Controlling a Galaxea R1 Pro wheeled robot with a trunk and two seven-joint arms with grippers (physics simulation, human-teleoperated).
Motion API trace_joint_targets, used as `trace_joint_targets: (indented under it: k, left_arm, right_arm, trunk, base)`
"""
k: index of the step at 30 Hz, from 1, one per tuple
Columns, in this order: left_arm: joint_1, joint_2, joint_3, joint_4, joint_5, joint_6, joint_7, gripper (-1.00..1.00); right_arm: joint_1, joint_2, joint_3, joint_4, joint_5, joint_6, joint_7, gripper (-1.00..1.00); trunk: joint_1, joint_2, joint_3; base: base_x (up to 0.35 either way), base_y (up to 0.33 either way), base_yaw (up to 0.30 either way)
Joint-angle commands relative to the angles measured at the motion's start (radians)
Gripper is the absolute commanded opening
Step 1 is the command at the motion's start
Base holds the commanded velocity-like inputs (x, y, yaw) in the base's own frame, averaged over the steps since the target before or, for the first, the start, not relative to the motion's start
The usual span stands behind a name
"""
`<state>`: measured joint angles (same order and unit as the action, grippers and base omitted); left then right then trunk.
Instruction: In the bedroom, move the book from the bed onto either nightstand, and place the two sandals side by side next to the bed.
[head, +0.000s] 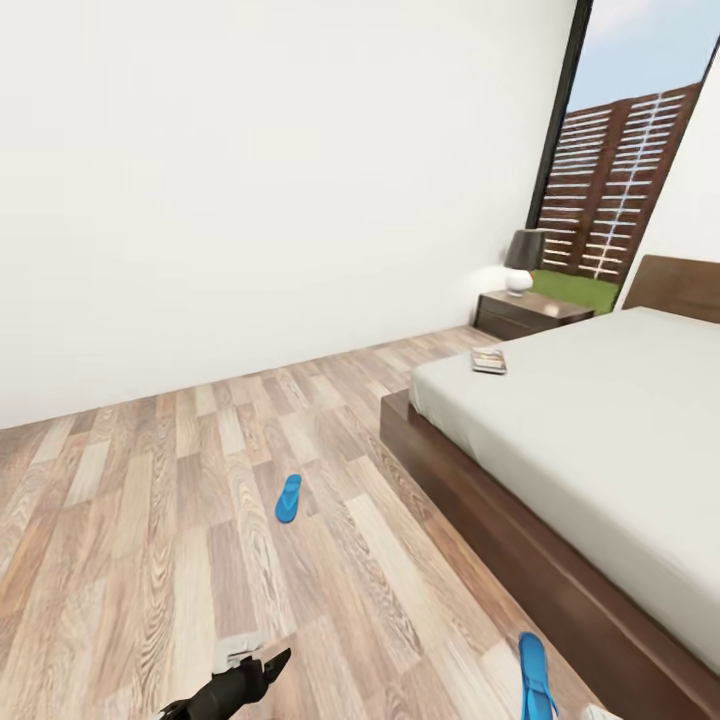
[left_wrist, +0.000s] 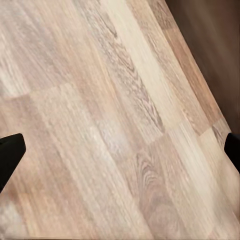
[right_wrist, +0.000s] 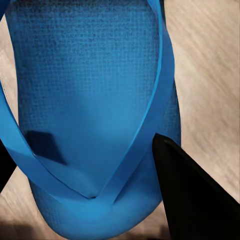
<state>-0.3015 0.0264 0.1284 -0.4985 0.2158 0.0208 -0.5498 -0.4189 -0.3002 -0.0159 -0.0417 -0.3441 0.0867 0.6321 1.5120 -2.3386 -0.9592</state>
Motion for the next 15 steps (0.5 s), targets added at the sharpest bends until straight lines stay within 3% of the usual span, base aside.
trace_joint_targets:
  k: [1,6,15]
  left_arm:
    - [-0.001,0.000,0.002,0.001,0.005,0.002,-0.006,1.00]
    - [-0.001,0.000,0.000,0.001,0.004,0.003,-0.006,1.00]
    - [-0.001,0.000,0.002,0.001,0.004,0.003,-0.006,1.00]
  right_arm:
    - [0.000,0.000,-0.002,-0.001,-0.009,0.010,0.002,-1.00]
    - [0.000,0.000,-0.002,-0.001,-0.010,0.010,0.002,-1.00]
    - [0.000,0.000,-0.003,-0.001,-0.010,0.010,0.001,-1.00]
  trunk:
    - [0.000,0.000,-0.001]
    - [0.000,0.000,-0.001]
    - [0.000,0.000,-0.001]
  base:
    - [0.015,0.000,0.231]
    - [0.062,-0.041,0.044]
    - [0.231,-0.157,0.004]
